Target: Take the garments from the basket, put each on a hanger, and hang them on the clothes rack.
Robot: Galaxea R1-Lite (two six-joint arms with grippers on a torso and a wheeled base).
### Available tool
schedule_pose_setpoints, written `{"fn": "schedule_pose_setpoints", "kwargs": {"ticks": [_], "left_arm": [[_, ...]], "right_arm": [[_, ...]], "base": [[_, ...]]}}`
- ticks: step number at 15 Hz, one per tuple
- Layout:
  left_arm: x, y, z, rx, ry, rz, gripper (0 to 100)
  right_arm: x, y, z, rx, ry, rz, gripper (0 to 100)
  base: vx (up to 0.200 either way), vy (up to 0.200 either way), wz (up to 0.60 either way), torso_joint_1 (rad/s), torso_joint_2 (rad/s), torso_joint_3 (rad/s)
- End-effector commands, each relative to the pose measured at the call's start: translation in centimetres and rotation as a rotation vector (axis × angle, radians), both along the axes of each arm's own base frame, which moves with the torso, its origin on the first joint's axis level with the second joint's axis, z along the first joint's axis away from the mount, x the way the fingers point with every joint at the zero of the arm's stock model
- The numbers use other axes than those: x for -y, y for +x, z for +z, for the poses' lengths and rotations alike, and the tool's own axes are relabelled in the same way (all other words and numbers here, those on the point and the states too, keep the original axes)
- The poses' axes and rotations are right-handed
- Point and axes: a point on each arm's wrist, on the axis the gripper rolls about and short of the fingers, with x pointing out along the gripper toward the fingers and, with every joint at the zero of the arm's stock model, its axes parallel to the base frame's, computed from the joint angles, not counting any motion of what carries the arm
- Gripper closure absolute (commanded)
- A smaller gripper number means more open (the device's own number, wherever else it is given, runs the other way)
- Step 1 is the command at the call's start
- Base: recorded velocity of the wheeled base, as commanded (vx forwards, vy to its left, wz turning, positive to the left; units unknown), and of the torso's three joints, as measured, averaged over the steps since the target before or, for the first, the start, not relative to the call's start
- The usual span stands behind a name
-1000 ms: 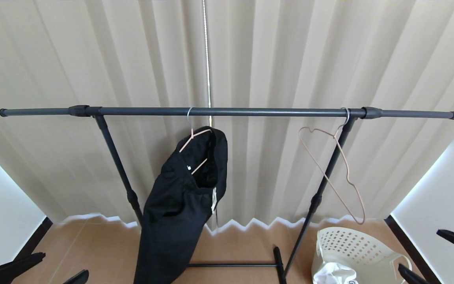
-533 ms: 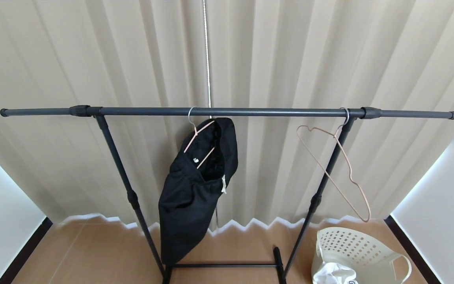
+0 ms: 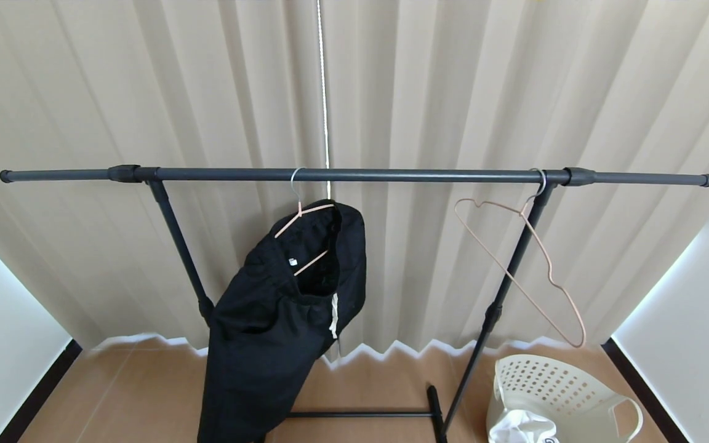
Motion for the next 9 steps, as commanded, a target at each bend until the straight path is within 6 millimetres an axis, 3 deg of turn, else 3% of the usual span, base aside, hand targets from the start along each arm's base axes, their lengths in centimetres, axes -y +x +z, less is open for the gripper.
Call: {"fn": "schedule_pose_setpoints", "kwargs": {"ticks": [1, 9], "left_arm": [[0.13, -1.19, -0.49, 0.145, -0.010, 0.003, 0], [0.11, -1.16, -0.64, 0.149, -0.112, 0.024, 0]], "right_arm": [[-0.01, -0.02, 0.03, 0.006, 0.001, 0.002, 0], [-0.03, -0.02, 0.06, 0.008, 0.004, 0.013, 0]], "base": [[0.000, 0.000, 0.00, 0.000, 0.00, 0.000], [0.000, 0.000, 0.00, 0.000, 0.00, 0.000]]}}
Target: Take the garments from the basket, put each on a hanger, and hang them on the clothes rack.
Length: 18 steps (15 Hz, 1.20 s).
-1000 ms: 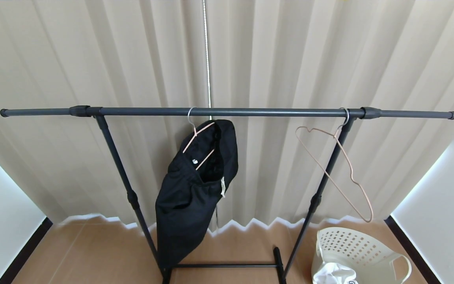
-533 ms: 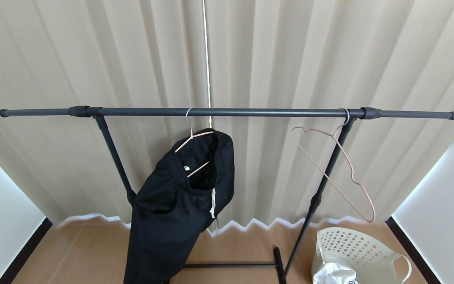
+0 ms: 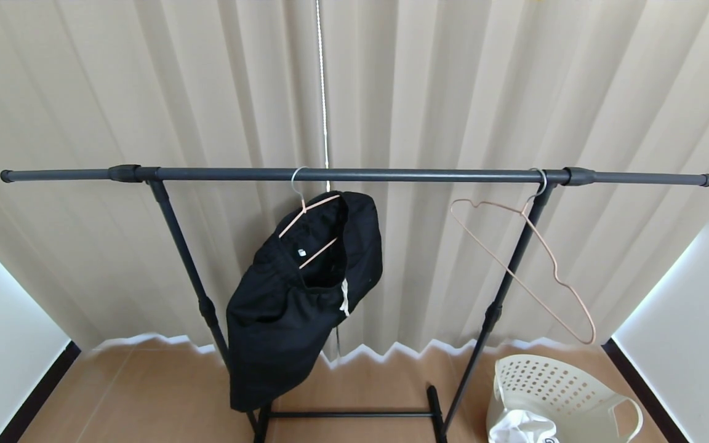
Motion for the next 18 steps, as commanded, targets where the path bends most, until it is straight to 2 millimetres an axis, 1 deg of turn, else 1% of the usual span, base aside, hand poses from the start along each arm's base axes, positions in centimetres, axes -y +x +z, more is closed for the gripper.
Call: {"fn": "schedule_pose_setpoints", "kwargs": {"ticks": [1, 5, 18], "left_arm": [[0.00, 0.00, 0.01, 0.001, 0.000, 0.000, 0], [0.00, -0.01, 0.05, 0.002, -0.001, -0.001, 0], [0.00, -0.02, 0.04, 0.000, -0.009, -0.004, 0]], "right_arm": [[-0.01, 0.01, 0.00, -0.002, -0.002, 0.005, 0], [-0.02, 0.01, 0.00, -0.002, -0.002, 0.010, 0], [-0.02, 0.01, 0.00, -0.002, -0.002, 0.010, 0]], "base": [[0.000, 0.000, 0.00, 0.000, 0.00, 0.000], [0.000, 0.000, 0.00, -0.030, 0.06, 0.035], [0.000, 0.000, 0.00, -0.143, 0.34, 0.189]]}}
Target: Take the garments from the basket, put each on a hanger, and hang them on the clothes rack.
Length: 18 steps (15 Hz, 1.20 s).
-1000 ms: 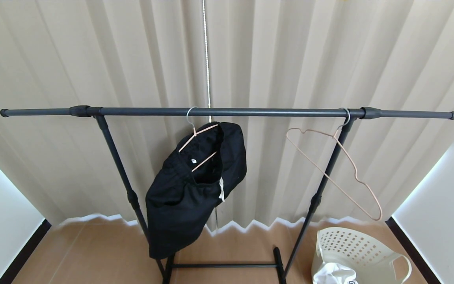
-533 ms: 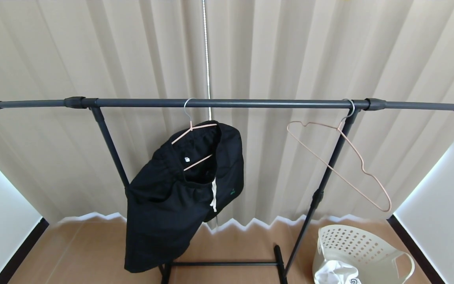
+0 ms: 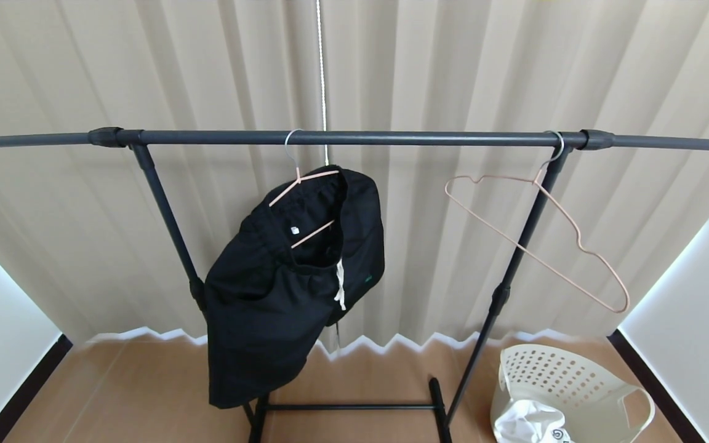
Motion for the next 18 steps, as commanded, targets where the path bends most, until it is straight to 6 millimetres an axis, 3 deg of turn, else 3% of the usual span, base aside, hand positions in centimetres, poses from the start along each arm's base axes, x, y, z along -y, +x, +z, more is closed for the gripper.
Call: {"fn": "schedule_pose_setpoints", "kwargs": {"ticks": [1, 8, 18], "left_arm": [[0.00, 0.00, 0.05, 0.000, -0.002, 0.000, 0], [0.09, -0.03, 0.16, 0.003, -0.017, -0.040, 0], [0.10, -0.03, 0.16, 0.003, -0.017, -0.042, 0]], "right_arm": [[0.00, 0.01, 0.01, -0.001, 0.000, 0.001, 0], [0.00, 0.01, 0.01, -0.001, 0.000, 0.001, 0], [0.00, 0.01, 0.01, -0.001, 0.000, 0.001, 0]], "base": [[0.000, 0.000, 0.00, -0.149, 0.36, 0.203], [0.000, 0.000, 0.00, -0.163, 0.40, 0.236], [0.000, 0.000, 0.00, -0.192, 0.53, 0.333]]}}
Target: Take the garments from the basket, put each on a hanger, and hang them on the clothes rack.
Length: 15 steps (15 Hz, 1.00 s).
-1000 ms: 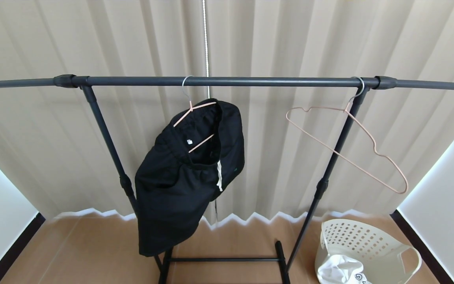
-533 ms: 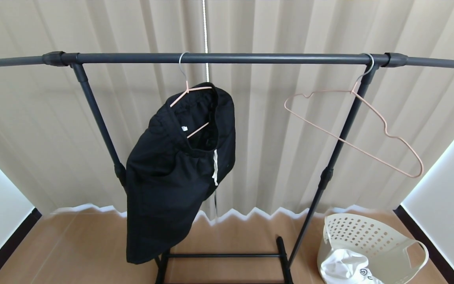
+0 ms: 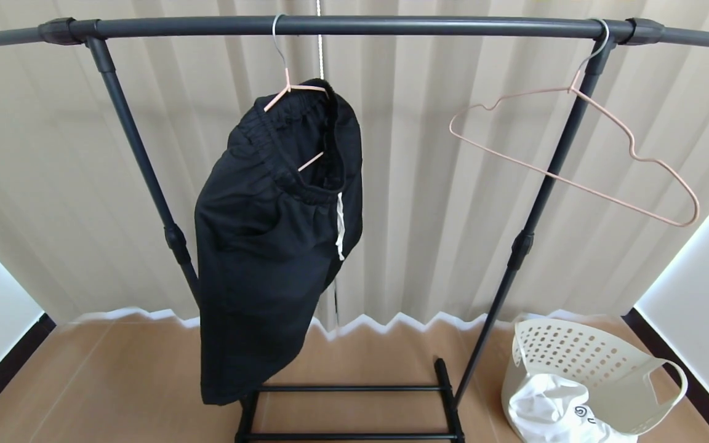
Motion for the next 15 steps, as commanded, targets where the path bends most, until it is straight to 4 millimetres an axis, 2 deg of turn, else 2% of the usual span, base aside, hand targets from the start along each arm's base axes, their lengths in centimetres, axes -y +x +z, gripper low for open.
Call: {"fn": "schedule_pose_setpoints", "kwargs": {"ticks": [1, 9, 15], "left_arm": [[0.00, 0.01, 0.01, -0.001, 0.000, 0.000, 0], [0.00, 0.01, 0.01, -0.001, -0.001, 0.000, 0], [0.00, 0.01, 0.01, -0.001, 0.000, 0.000, 0]], "right_arm": [[0.00, 0.01, 0.01, 0.000, -0.001, -0.001, 0], [0.00, 0.01, 0.01, -0.001, 0.001, -0.001, 0], [0.00, 0.01, 0.01, 0.000, -0.001, -0.001, 0]], "base": [[0.000, 0.000, 0.00, -0.163, 0.51, 0.339], [0.000, 0.000, 0.00, -0.125, 0.48, 0.353], [0.000, 0.000, 0.00, -0.042, 0.45, 0.397]]}}
